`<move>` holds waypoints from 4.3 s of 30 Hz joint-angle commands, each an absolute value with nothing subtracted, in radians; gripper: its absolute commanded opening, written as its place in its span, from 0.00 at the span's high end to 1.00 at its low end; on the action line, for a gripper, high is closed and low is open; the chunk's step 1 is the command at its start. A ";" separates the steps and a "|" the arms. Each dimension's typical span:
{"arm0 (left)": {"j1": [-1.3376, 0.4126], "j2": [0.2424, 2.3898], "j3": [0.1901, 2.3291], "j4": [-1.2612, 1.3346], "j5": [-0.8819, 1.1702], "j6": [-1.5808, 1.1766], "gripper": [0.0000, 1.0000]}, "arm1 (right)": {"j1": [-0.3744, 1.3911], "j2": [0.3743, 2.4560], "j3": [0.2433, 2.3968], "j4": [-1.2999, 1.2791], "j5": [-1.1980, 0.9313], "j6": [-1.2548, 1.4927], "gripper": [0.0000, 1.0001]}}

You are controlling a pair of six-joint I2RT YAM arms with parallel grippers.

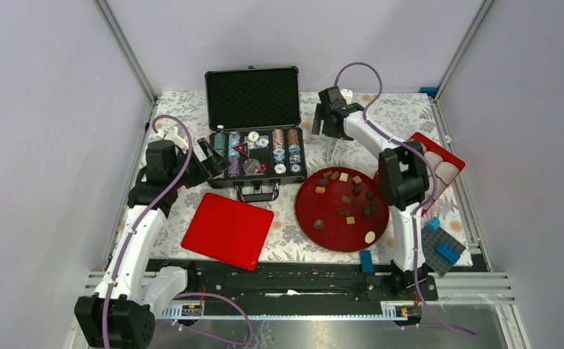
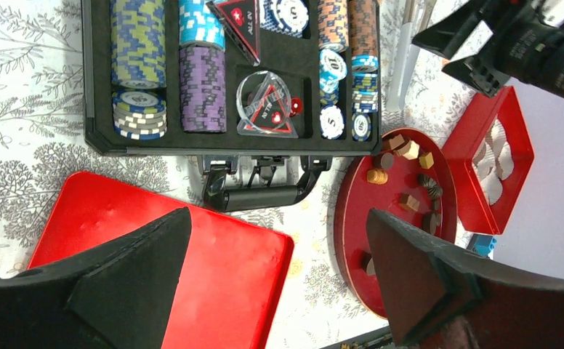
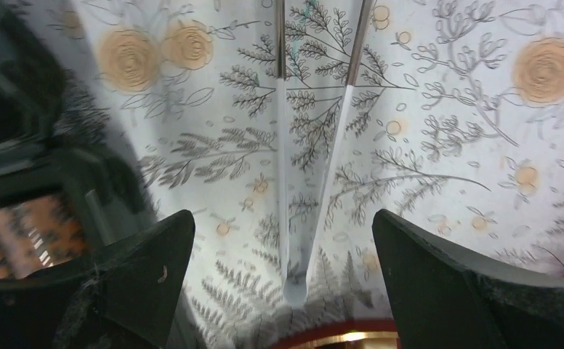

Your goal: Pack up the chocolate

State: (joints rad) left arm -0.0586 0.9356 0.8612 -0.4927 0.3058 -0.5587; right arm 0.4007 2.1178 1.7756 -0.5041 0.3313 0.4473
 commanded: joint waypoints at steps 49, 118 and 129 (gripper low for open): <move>-0.055 0.939 0.906 -0.519 0.171 -0.456 0.01 | 0.365 2.224 2.245 -0.844 0.240 0.306 0.79; -0.066 0.957 0.841 -0.499 0.224 -0.540 0.01 | 0.530 1.019 1.028 -1.183 -0.065 0.457 0.44; -0.066 0.946 0.839 -0.476 0.253 -0.555 0.01 | 0.584 1.022 0.981 -1.135 -0.025 0.521 0.36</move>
State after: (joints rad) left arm -0.0643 0.9531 0.8238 -0.5270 0.2222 -0.5507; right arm 0.5652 1.0248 0.9955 -1.1629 -0.0437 0.4706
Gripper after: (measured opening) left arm 0.985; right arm 0.615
